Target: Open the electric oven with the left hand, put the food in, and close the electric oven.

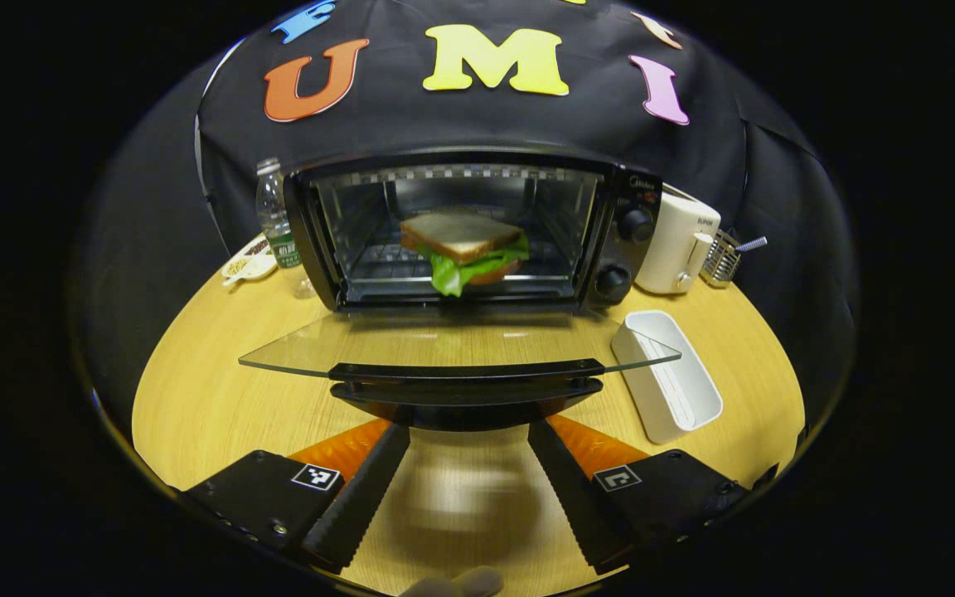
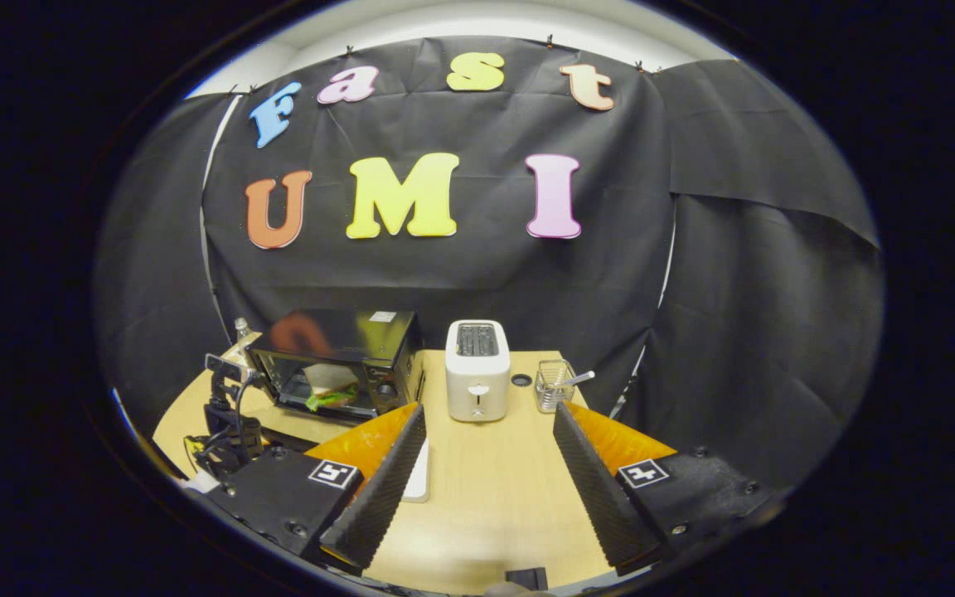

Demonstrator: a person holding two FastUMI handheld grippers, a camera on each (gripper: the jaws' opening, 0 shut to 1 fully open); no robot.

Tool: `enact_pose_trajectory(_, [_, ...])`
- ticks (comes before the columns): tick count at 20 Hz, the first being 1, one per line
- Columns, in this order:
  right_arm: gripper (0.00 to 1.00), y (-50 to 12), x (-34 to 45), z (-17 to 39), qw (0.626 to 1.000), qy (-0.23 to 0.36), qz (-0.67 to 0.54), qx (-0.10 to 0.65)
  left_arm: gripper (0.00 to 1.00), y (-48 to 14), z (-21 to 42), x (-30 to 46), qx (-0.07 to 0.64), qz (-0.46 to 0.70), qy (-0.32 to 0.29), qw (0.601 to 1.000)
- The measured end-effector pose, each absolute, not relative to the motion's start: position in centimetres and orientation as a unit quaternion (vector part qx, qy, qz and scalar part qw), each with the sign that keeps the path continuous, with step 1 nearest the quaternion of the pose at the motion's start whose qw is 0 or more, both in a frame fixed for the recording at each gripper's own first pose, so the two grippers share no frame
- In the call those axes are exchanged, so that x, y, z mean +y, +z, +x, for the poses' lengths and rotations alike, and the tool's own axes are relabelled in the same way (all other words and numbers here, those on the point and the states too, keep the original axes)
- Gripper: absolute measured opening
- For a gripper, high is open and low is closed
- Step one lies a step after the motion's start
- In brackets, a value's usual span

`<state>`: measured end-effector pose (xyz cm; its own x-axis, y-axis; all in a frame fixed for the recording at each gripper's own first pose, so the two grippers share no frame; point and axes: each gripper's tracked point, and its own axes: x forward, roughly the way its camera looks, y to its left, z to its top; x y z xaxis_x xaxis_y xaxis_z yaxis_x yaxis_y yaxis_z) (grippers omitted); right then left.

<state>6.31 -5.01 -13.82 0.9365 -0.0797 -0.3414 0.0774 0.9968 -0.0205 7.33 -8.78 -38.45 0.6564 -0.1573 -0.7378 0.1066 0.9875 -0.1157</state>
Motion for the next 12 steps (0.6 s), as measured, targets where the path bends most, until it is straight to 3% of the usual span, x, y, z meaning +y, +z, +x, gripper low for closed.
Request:
enact_pose_trajectory(2, [0.99,-13.9,-5.4,6.7,0.984,-0.04,-0.001,0.175,1.0,-37.3,8.8,-8.7,0.399,-0.04,-0.068,0.914])
enact_pose_trajectory(3, [0.99,-13.7,-5.5,6.8,0.984,-0.04,0.003,0.173,0.95,-36.8,9.5,-8.8,0.395,-0.042,-0.066,0.915])
enact_pose_trajectory(12, [0.99,-13.0,-6.3,6.9,0.985,-0.049,0.019,0.162,0.95,-34.0,16.1,-9.5,0.36,-0.04,-0.06,0.93])
